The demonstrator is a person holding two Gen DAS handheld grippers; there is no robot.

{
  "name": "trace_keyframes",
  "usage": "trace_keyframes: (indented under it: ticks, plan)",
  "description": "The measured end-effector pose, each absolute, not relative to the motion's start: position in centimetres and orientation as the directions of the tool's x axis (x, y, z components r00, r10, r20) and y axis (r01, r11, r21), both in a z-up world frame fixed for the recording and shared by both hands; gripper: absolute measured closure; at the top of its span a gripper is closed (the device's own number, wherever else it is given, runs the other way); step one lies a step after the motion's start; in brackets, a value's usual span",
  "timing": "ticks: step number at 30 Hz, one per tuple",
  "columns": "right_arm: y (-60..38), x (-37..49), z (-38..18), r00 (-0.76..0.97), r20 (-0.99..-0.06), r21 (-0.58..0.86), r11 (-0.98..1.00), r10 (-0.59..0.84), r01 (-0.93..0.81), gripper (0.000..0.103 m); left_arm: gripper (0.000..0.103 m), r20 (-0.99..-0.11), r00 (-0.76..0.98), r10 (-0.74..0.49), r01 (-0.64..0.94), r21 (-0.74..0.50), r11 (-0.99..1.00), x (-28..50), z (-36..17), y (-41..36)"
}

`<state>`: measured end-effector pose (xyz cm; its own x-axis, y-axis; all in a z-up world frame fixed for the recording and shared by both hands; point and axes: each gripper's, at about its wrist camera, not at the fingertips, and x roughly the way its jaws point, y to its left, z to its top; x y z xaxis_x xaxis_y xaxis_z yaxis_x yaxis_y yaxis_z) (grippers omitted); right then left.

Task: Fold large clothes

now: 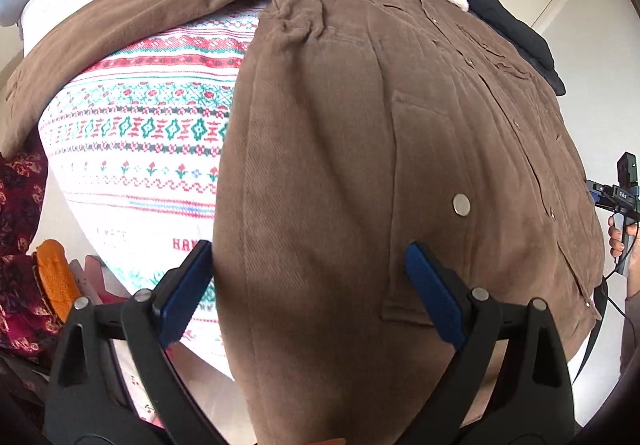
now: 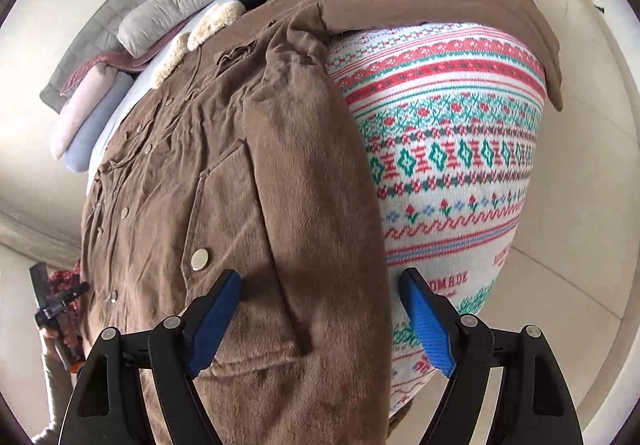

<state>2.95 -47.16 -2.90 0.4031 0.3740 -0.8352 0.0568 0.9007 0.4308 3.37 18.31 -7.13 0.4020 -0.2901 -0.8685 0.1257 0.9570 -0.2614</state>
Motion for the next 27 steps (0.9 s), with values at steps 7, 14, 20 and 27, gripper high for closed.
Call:
trace_keyframes:
  ticks: [7, 14, 20, 27]
  plan:
    - [-46.1, -1.4, -3.9, 0.407, -0.790, 0.519, 0.854, 0.458, 0.046, 0.024, 0.028, -0.854, 0.387, -0.348, 0.097, -0.338, 0.936, -0.6, -7.0, 17.8]
    - [-45.4, -3.6, 0.0, 0.459, -0.693, 0.629, 0.777, 0.555, 0.011, 0.091, 0.091, -0.777, 0.408, -0.479, 0.044, -0.508, 0.860, -1.6, -3.4, 17.4]
    - [-46.1, -5.1, 6.9, 0.546, -0.660, 0.590, 0.806, 0.516, -0.049, 0.092, 0.091, -0.654, 0.481, -0.584, 0.078, -0.632, 0.771, -2.8, 2.0, 17.9]
    - [-48.2, -5.5, -1.6, 0.299, -0.892, 0.404, 0.895, 0.339, 0.189, 0.082, 0.070, -0.895, 0.306, -0.325, -0.038, -0.352, 0.935, -4.4, -6.0, 17.2]
